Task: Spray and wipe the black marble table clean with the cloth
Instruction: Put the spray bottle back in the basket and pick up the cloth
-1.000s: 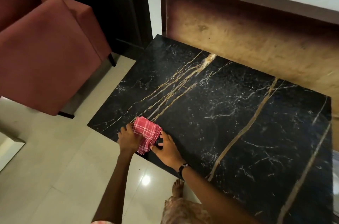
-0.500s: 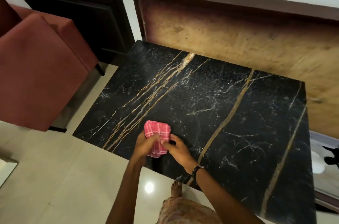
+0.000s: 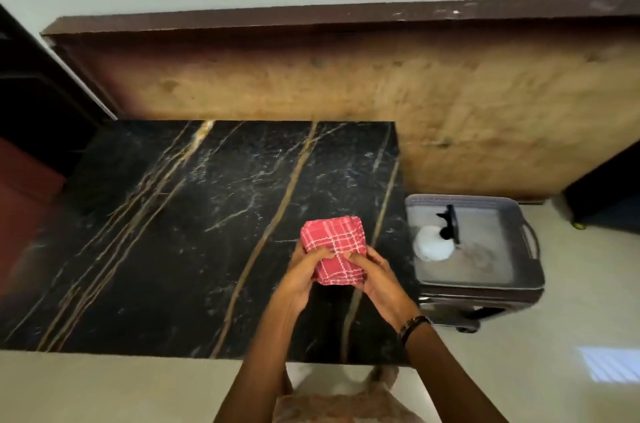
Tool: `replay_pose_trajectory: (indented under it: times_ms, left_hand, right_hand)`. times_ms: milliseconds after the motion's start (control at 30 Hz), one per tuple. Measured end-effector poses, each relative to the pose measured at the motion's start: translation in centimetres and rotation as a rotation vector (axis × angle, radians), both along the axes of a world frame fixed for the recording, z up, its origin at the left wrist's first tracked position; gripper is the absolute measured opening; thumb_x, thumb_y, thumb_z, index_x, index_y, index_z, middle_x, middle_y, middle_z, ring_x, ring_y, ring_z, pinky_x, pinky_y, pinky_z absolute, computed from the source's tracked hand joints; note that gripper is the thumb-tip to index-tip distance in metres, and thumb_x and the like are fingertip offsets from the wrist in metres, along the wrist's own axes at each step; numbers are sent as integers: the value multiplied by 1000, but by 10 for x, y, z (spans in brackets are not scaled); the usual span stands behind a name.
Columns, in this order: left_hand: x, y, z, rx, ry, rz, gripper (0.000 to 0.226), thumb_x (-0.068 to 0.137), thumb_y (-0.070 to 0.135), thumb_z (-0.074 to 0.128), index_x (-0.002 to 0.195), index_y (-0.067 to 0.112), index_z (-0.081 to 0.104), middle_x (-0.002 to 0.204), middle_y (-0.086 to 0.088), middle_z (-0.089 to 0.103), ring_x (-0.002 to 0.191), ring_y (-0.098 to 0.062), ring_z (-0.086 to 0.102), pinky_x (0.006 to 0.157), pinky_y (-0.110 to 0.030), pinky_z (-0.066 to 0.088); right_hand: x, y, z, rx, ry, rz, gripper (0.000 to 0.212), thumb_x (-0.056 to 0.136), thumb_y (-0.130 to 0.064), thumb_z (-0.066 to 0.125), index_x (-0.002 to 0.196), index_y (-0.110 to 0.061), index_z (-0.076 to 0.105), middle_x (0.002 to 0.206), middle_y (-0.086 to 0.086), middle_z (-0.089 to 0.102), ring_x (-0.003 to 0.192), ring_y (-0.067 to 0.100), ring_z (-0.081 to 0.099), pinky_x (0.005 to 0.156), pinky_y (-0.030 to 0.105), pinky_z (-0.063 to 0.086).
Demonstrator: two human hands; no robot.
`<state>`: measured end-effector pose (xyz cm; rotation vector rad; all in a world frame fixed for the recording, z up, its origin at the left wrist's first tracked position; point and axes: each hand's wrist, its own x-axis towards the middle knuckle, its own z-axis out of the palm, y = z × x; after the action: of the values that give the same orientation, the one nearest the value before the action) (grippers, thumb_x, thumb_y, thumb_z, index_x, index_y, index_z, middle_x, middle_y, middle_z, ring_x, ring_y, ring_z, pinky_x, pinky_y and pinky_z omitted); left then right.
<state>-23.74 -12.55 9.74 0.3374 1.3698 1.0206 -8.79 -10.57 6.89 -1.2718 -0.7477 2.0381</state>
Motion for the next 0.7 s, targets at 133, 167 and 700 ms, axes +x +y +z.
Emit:
replay_pose_trajectory:
  times_ms: [133,167,700]
  left_hand:
    - [97,24,-13,-25,-46,-118,43,81,12,67,122,11,56,118,-14,67,105,-25,64,87,-35,54]
    - [123,29,-15,-28,-52,-156,41,82,13,67,121,12,56,119,-13,66,105,-24,64,90,-35,53]
    - [282,97,-56,-44,286,-449,51,92,16,54,138,30,38,151,-4,30,136,-21,32,110,-37,32]
  right_hand:
    - [95,15,-4,-10,-17,-245,33,90,-10,58,123,-10,58,112,14,69,99,26,67,79,33,57]
    - [120,19,-7,-14,-44,-292,33,90,-11,59,122,-10,58,110,14,69,96,25,68,76,32,57]
    - [312,97,-110,-144,-476,-542,34,86,-6,64,120,-6,55,120,20,62,104,36,61,91,49,51]
